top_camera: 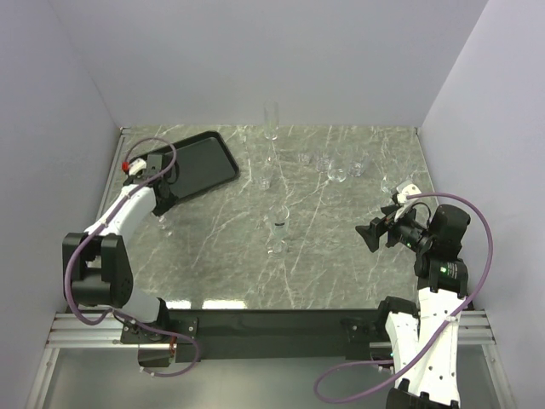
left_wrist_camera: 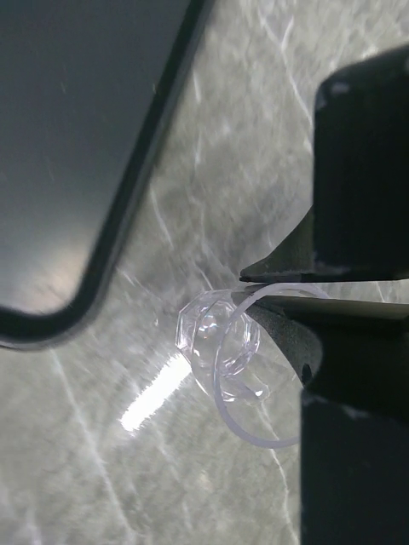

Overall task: Place the glasses into the tray
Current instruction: Grab a glass with a robot arm, then place the glass into the tray

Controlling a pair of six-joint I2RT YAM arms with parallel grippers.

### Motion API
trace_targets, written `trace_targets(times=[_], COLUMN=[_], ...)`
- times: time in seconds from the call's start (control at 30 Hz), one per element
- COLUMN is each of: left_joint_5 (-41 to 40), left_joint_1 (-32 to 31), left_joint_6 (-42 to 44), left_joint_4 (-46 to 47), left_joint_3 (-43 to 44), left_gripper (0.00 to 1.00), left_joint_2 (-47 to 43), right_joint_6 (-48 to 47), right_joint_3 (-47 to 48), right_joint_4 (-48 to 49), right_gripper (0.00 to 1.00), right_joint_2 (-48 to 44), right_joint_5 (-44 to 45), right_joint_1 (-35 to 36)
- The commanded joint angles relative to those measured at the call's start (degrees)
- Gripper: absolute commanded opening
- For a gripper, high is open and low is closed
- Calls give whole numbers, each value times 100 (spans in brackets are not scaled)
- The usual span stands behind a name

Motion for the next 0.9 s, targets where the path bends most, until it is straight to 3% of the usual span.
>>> trace_targets(times=[0.0,0.53,0.87], left_joint_5=[31,698,1313], left_joint_1=[47,847,1392], left_joint_6=[437,912,1166], left_joint_4=[186,116,-33], left_joint_3=[460,3297,4573], left_gripper=[0,0,0], left_joint_2=[-97,2311,3522], right_joint_6=[-64,-91,-91], right_joint_3=[4,4,4], right_joint_4=[24,15,15], right_gripper=[95,95,95], right_joint_2=[-12,15,32], right_joint_5=[-32,21,39], right_joint_1=[-7,-7,-7])
